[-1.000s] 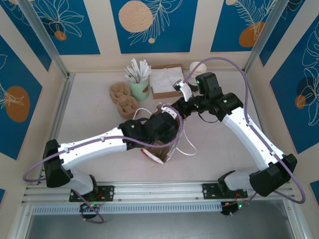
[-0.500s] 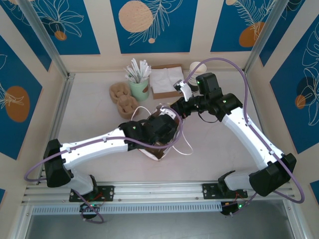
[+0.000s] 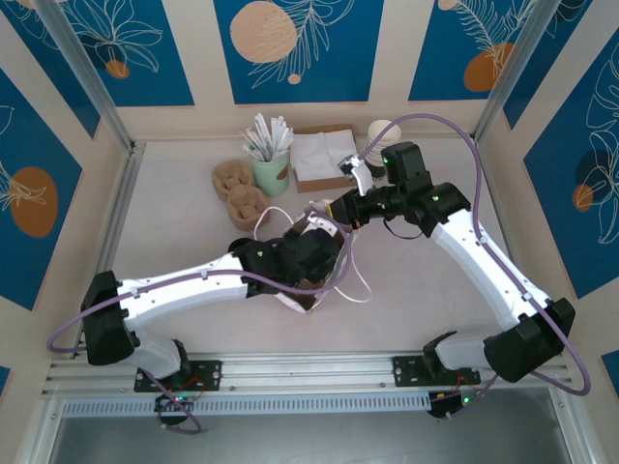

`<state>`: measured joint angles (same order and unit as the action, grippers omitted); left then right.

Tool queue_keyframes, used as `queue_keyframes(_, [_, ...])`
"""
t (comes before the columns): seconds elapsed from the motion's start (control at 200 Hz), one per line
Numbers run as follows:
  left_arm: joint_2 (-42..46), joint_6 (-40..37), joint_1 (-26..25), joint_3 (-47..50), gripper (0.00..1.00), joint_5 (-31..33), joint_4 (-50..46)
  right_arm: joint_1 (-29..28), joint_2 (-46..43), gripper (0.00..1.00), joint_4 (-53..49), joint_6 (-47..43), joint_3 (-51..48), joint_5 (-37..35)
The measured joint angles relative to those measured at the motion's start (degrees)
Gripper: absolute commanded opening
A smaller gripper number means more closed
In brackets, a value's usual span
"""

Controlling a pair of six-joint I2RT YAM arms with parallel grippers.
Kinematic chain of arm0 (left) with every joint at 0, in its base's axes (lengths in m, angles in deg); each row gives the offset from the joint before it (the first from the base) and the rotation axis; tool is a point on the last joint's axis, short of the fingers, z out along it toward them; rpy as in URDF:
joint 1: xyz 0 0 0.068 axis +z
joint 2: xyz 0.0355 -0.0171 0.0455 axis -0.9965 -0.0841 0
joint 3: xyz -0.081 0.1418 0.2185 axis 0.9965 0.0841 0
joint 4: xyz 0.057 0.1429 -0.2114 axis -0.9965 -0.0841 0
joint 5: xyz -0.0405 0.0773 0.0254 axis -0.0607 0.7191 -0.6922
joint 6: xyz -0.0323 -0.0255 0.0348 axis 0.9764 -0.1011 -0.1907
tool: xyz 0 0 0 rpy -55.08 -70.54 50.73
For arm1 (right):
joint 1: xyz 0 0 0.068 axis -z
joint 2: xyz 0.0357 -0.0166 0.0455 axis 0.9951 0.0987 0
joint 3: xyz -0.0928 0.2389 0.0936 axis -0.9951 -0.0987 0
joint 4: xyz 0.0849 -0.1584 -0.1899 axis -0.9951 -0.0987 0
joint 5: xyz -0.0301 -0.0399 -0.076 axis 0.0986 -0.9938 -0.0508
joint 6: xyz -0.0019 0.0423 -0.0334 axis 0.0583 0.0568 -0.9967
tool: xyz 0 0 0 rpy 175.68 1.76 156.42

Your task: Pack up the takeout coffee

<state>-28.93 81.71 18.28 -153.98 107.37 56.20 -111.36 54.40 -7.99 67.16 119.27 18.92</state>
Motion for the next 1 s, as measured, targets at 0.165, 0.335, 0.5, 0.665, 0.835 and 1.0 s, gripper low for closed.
queue_keyframes(0.165, [0.7, -0.5, 0.0, 0.8, 0.67, 0.4, 1.0, 0.0, -0.2, 0.12, 1.5, 0.2, -0.7, 1.1])
queue_keyframes(0.335, [1.5, -1.3, 0.0, 2.4, 0.67, 0.8, 2.8, 0.1, 0.0, 0.12, 2.3, 0.4, -1.2, 2.7])
queue_keyframes(0.5, [2.6, -1.7, 0.0, 4.2, 0.66, 1.2, 5.3, 0.2, 0.5, 0.12, 2.8, 0.6, -1.1, 4.5])
queue_keyframes(0.665, [2.6, -1.9, 0.0, 4.7, 0.66, 2.1, 5.7, 0.2, 1.6, 0.12, 3.0, 0.7, -0.9, 5.5])
queue_keyframes(0.835, [2.7, -2.4, 0.0, 5.5, 0.66, 2.9, 6.5, 0.3, 2.1, 0.12, 3.2, 0.8, -0.9, 6.4])
queue_keyframes(1.0, [2.9, -3.4, 0.0, 6.4, 0.66, 4.0, 7.6, 0.3, 2.4, 0.12, 3.2, 0.8, -0.9, 6.7])
